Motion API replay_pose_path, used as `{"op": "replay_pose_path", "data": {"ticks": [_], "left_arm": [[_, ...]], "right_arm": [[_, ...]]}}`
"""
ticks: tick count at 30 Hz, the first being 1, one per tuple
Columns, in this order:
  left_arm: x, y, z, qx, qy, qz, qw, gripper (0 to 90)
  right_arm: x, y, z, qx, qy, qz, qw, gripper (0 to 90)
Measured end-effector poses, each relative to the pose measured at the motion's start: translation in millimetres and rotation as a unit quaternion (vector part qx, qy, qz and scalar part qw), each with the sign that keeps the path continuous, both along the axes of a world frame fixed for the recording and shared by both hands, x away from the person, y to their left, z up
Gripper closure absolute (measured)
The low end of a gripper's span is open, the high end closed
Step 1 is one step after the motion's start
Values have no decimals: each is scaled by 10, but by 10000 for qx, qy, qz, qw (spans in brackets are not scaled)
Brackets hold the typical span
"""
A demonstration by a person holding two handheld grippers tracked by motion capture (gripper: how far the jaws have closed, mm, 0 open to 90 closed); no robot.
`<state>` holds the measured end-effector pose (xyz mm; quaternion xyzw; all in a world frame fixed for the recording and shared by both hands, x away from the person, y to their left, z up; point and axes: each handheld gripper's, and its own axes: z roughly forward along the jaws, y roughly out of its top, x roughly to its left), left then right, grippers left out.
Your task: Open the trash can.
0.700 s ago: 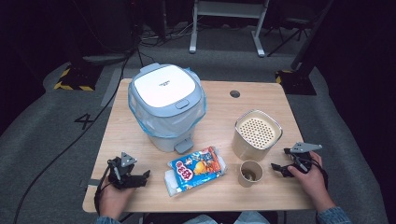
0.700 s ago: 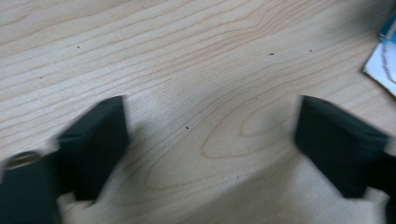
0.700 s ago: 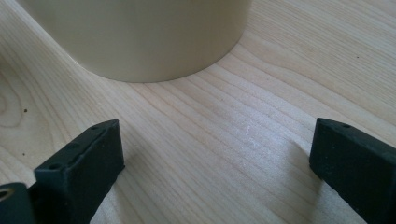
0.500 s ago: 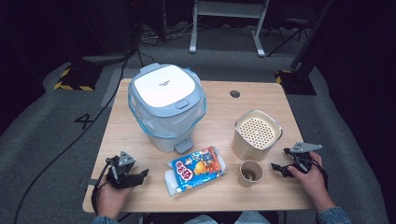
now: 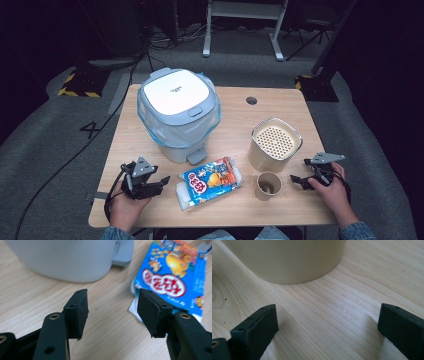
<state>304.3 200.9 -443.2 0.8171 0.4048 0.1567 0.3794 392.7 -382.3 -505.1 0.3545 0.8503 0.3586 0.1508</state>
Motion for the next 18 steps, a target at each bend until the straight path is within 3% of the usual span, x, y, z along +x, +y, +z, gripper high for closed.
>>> {"op": "replay_pose_path", "data": {"ticks": [6, 12, 15, 18], "left_arm": [[32, -105, 147, -211, -154, -266, 9993, 426], [40, -115, 366, -559, -269, -565, 9965, 558], [62, -92, 476, -753, -338, -691, 9942, 607], [100, -65, 572, -1001, -414, -869, 9903, 639]], "right_arm": [[0, 0, 0, -1, -1, 0, 10000, 29], [0, 0, 0, 0, -2, -2, 10000, 29], [0, 0, 0, -3, -3, -2, 10000, 29], [0, 0, 0, 0, -2, -2, 10000, 29]]}}
